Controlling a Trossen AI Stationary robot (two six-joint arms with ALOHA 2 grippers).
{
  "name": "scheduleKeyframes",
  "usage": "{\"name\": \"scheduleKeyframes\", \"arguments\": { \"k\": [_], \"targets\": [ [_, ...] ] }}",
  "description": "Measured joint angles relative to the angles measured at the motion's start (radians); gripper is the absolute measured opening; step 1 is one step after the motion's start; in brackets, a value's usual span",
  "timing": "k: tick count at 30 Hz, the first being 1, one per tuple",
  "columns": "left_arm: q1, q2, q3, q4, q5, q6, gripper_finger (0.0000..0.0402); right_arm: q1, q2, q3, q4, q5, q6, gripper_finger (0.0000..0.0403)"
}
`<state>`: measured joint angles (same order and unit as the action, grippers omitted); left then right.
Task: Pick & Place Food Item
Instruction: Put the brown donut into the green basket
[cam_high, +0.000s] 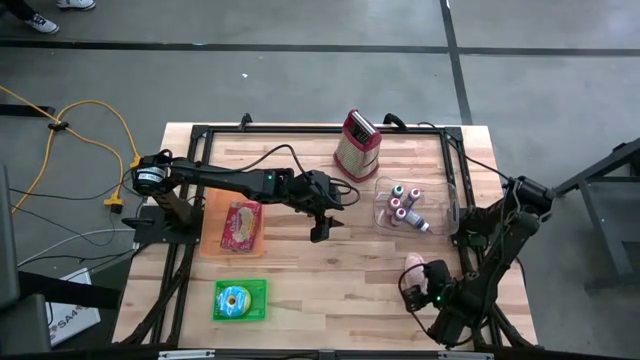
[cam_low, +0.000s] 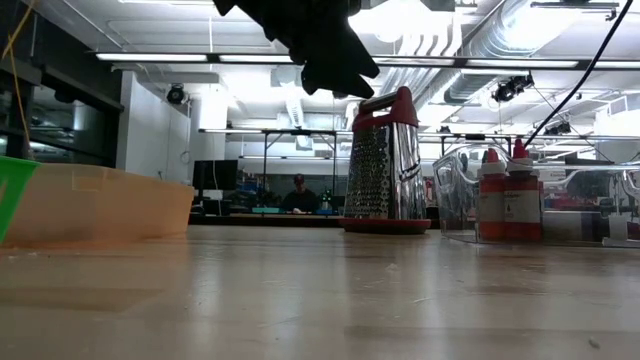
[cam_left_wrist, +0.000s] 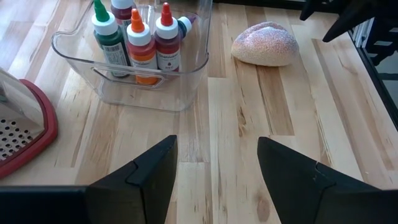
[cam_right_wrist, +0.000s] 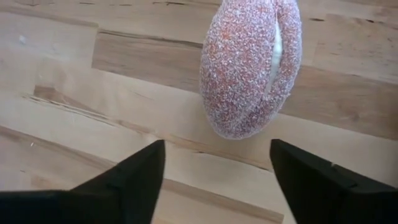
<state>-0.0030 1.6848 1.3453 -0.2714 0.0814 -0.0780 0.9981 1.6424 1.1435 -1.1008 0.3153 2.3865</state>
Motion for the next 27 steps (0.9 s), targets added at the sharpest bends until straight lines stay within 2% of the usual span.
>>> {"name": "scheduleKeyframes", "arguments": {
  "k": [4, 8, 13, 27],
  "targets": [
    [0.0, 0.0, 0.0, 0.0, 0.0, 0.0, 0.0217, -0.016, 0.01, 0.0, -0.006, -0.003, 0.0, 0.0317],
    [0.0, 0.0, 0.0, 0.0, 0.0, 0.0, 0.0217, -0.033, 0.055, 0.0, -0.01, -0.021, 0.001, 0.0339],
    [0.0, 0.0, 0.0, 0.0, 0.0, 0.0, 0.0217, -0.052, 0.105, 0.0, -0.011, -0.067, 0.003, 0.0339],
    [0.0, 0.0, 0.0, 0.021, 0.0, 0.0, 0.0217, -0.059, 0.212, -0.001, -0.023, -0.058, 0.073, 0.0325]
  ]
}}
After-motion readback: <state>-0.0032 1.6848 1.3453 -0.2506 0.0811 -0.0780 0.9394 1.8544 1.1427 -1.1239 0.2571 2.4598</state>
